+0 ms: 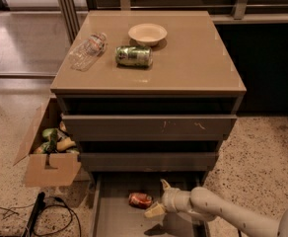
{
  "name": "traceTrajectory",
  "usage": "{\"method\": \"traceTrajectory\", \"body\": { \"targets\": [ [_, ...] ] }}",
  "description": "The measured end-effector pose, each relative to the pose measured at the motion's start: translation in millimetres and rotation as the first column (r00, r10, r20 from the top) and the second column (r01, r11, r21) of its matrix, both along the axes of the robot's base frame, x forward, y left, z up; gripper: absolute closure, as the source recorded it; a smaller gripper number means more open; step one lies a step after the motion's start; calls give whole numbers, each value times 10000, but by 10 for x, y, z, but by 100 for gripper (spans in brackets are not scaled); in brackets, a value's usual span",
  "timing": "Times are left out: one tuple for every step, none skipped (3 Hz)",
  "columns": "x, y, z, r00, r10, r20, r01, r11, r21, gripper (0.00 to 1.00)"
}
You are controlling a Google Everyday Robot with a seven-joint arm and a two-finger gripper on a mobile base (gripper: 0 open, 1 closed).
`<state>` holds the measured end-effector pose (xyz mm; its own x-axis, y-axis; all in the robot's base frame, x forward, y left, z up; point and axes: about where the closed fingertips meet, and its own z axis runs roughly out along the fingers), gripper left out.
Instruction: Pick coke can from bottom drawer and place on counter
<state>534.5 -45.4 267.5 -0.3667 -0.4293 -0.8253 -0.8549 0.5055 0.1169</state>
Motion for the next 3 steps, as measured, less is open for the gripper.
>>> {"method": "traceTrajectory", "body": {
  "targets": [
    [5, 7, -5, 10000, -3, 1, 3, 10000, 1, 0],
    [-10, 53, -26, 9999, 112, -14, -112, 9999, -25, 0],
    [-58, 197, -212, 9983, 439, -371, -438, 9990, 23, 0]
  ]
}}
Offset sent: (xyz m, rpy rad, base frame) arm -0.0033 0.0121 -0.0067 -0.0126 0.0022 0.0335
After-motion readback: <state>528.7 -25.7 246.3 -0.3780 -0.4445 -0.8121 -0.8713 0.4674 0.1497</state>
